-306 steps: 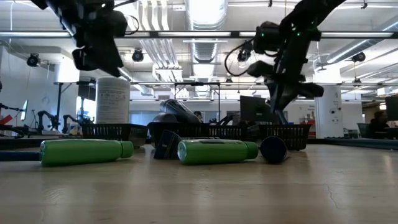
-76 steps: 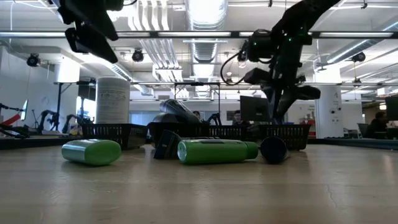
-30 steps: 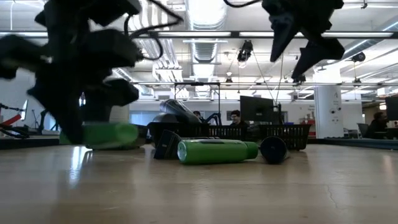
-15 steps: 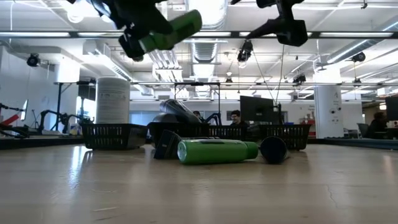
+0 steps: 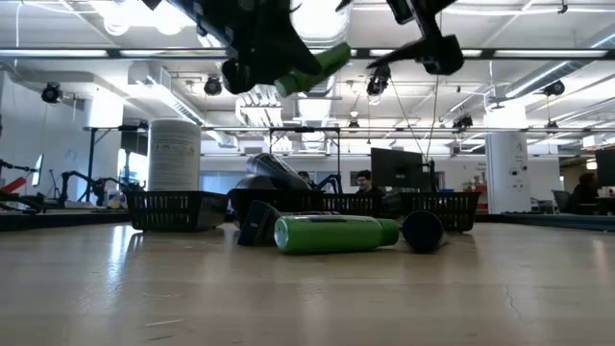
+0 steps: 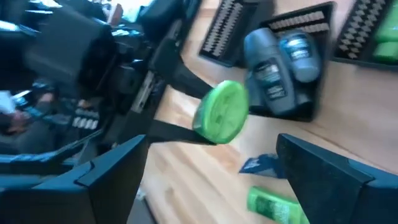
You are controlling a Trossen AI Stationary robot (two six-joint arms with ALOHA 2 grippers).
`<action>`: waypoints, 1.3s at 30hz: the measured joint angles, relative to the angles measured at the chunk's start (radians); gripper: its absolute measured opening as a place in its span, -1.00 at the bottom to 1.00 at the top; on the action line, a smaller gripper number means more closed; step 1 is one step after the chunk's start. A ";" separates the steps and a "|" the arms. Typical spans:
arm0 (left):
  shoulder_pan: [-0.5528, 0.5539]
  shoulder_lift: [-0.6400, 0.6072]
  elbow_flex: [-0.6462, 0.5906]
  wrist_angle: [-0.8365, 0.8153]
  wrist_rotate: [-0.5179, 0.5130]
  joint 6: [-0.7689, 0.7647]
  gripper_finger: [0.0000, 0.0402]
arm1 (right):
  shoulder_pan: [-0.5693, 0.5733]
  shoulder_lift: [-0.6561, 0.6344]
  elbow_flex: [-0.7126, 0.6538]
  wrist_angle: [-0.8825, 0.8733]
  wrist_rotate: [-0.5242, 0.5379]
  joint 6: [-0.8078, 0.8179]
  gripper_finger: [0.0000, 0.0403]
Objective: Pick & Place Travel size toiletries
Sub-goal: Put the left shampoo bottle in the middle right bin
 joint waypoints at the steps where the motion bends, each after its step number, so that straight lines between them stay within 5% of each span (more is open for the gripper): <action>1: 0.007 0.019 0.017 0.002 -0.011 -0.001 -0.25 | -0.004 0.011 -0.001 0.001 0.010 0.003 0.76; 7: 0.058 0.097 0.099 0.000 -0.038 -0.102 -0.25 | -0.013 0.037 0.000 0.003 0.114 0.029 0.67; 30: 0.140 0.070 0.103 0.037 0.036 -0.109 -0.25 | -0.129 0.078 -0.010 0.062 0.156 0.041 0.60; 39: 0.146 0.070 0.102 0.022 0.044 -0.103 -0.25 | -0.135 0.123 -0.010 0.140 0.152 0.041 0.29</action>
